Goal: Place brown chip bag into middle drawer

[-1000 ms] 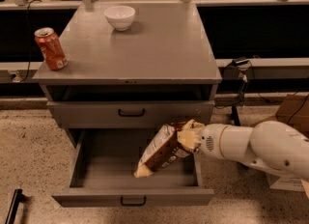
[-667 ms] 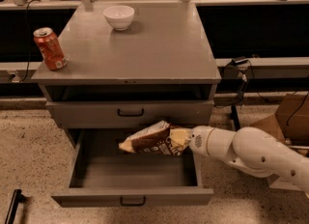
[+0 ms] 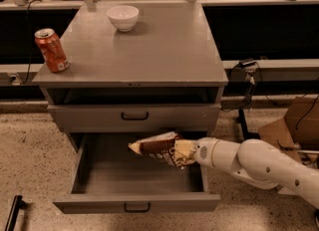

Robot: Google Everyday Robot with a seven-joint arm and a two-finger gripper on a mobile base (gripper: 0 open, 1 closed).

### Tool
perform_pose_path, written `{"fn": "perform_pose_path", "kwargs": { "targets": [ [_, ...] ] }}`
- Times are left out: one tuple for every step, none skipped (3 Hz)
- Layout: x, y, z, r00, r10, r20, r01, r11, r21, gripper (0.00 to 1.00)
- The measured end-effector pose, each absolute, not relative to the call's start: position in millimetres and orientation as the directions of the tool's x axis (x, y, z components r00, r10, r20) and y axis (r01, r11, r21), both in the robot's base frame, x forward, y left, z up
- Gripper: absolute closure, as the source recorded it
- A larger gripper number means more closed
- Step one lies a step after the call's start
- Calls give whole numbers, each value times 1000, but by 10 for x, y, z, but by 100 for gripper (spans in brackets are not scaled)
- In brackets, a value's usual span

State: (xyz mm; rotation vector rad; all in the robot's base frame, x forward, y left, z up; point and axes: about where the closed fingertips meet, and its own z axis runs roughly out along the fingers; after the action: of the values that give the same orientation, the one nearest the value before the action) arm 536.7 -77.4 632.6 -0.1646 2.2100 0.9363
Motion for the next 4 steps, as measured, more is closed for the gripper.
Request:
{"fn": "perform_pose_path", "kwargs": {
  "targets": [
    [5355,-608,5971,-774,161,-612,-336,715,613,100],
    [5344,-329,5636,-810,142,-568,-328,694,641,100],
    [5348,-93,5418,-829,128,-545,-334,669,664,81],
    [5343,-86,5421,-829,127,-545,-334,669,664,59]
  ]
}}
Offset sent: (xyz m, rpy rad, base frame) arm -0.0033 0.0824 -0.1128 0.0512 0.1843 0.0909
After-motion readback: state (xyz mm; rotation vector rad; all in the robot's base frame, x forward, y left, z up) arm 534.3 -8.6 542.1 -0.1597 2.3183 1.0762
